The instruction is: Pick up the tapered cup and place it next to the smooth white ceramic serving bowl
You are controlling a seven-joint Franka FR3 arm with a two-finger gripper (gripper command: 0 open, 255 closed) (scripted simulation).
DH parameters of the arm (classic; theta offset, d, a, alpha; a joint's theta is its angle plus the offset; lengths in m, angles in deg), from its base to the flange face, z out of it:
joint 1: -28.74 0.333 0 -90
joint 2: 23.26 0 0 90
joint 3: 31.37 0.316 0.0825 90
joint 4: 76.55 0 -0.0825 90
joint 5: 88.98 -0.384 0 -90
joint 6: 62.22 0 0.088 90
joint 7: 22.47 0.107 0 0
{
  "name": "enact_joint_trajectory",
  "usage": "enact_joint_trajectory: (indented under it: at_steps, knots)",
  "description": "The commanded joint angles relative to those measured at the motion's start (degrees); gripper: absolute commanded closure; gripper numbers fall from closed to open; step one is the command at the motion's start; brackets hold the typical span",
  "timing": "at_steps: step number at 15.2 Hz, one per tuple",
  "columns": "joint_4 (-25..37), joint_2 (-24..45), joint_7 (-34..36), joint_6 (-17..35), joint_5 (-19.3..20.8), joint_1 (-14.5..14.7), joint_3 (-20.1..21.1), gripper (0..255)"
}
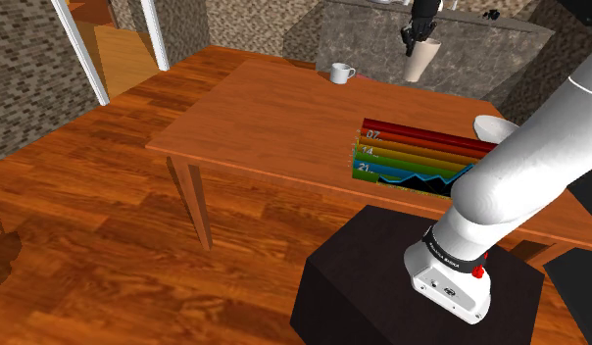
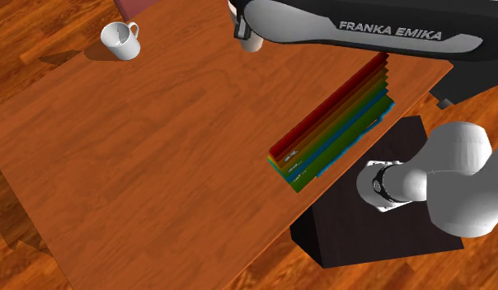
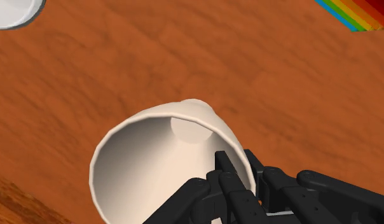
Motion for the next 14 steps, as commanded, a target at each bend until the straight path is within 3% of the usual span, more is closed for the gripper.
enact_joint_trajectory:
  at_steps: [1, 14]
  knots:
    - [-4.02, -3.57, -1.11, 0.85, 1.15, -0.77, -0.72, 255]
    - [-18.93, -20.72, -11.72, 1.84, 8.01, -7.76, -7.47, 255]
